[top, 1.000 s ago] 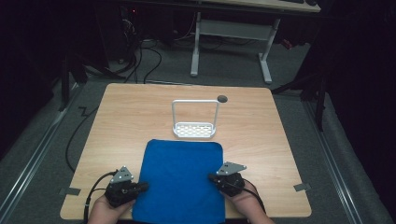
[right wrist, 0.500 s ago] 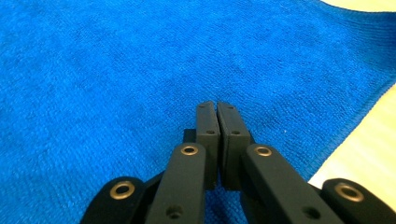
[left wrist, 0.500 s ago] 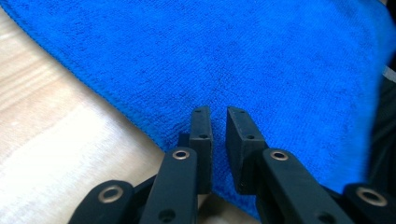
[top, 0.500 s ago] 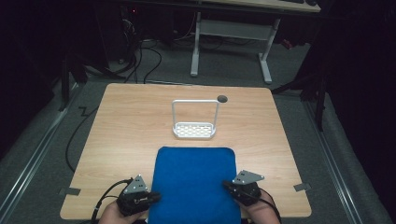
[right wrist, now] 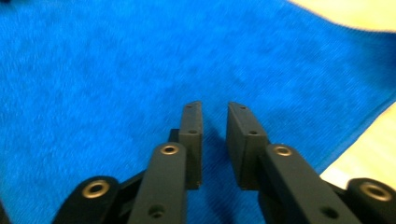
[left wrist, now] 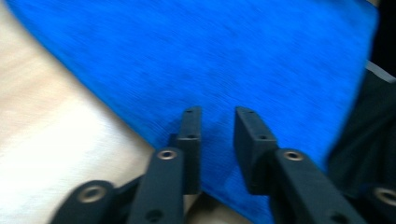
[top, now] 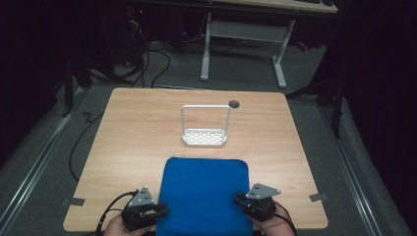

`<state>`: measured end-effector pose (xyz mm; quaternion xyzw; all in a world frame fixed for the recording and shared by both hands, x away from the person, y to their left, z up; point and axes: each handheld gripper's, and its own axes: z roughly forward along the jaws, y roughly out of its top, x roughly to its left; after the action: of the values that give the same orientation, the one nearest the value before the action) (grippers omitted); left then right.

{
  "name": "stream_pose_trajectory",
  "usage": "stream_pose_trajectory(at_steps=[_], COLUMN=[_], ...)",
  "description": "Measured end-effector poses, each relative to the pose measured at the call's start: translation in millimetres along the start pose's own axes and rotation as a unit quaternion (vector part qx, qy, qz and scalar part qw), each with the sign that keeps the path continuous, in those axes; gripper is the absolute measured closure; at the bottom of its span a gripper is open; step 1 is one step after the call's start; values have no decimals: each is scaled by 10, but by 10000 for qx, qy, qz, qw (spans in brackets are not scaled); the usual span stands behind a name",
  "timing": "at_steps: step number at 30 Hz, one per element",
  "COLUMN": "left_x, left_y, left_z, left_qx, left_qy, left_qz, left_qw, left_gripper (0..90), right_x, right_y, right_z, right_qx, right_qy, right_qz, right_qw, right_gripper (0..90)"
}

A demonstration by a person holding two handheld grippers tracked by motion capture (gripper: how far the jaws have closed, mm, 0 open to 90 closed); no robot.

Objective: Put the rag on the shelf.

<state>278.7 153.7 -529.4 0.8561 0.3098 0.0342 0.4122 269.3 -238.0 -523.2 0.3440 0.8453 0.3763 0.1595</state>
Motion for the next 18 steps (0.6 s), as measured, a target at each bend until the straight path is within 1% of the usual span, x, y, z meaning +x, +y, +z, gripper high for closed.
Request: stream_pose_trajectory(at_steps=[1,2,4,6,7,8,9,10,11,13,14,15,16,17,18], left_x=[39,140,258,380,380,482,482,528,635,732,732,763,801,801,843], left_y=[4,19,46,101,101,177,177,217,312,417,417,471,575,575,661], left_z=[-4,-21,-28,-14,-14,17,17,37,85,132,132,160,240,240,333], left_qx=[-53,-190,-357,-494,-494,-604,-604,-665,-697,-725,-725,-710,-671,-671,-608], left_qy=[144,379,535,678,678,791,791,867,1021,1110,1110,1143,1246,1246,1211], left_qz=[-69,-239,-446,-694,-694,-855,-855,-866,-976,-1090,-1090,-1085,-964,-964,-999], left_qw=[9999,9988,9969,9941,9941,9914,9914,9902,9875,9852,9852,9849,9852,9852,9857], left_gripper=[677,659,621,588,569,552,538,517,499,479,477,477,476,471,468], right_x=[-6,-12,-26,-43,-43,-68,-79,-92,-101,-119,-128,-138,-146,-154,-161], right_y=[5,10,14,12,12,5,2,-2,-7,-20,-33,-49,-69,-90,-111], right_z=[1,9,14,15,15,8,2,-2,-10,-27,-37,-49,-62,-78,-97], right_qx=[-27,-64,-113,-190,-190,-237,-245,-274,-307,-361,-392,-421,-433,-446,-457], right_qy=[-15,-60,-73,-97,-97,-94,-94,-84,-97,-110,-96,-83,-83,-108,-143], right_qz=[28,8,-20,-5,-5,53,81,90,113,155,196,227,273,296,302], right_qw=[10000,10000,9999,9998,9998,9997,9996,9995,9994,9992,9990,9988,9987,9985,9984], right_gripper=[735,703,676,666,666,662,662,661,657,630,606,597,594,592,590])
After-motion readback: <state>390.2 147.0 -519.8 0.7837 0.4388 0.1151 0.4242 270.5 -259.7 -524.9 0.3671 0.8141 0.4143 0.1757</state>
